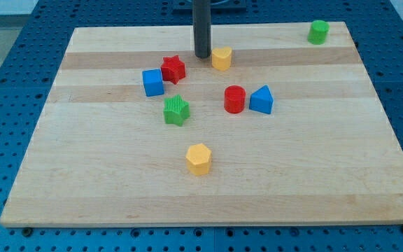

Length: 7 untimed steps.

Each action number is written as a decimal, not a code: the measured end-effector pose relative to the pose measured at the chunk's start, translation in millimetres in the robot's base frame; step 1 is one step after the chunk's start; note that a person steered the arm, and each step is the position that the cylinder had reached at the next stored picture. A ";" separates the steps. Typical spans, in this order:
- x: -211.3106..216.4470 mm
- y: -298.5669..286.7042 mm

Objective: Move the yellow heart closer to the green circle

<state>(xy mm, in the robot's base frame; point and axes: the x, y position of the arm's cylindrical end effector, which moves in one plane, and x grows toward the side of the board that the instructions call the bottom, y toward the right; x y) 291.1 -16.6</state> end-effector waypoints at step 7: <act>68.2 108.4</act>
<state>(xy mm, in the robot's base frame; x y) 359.3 91.8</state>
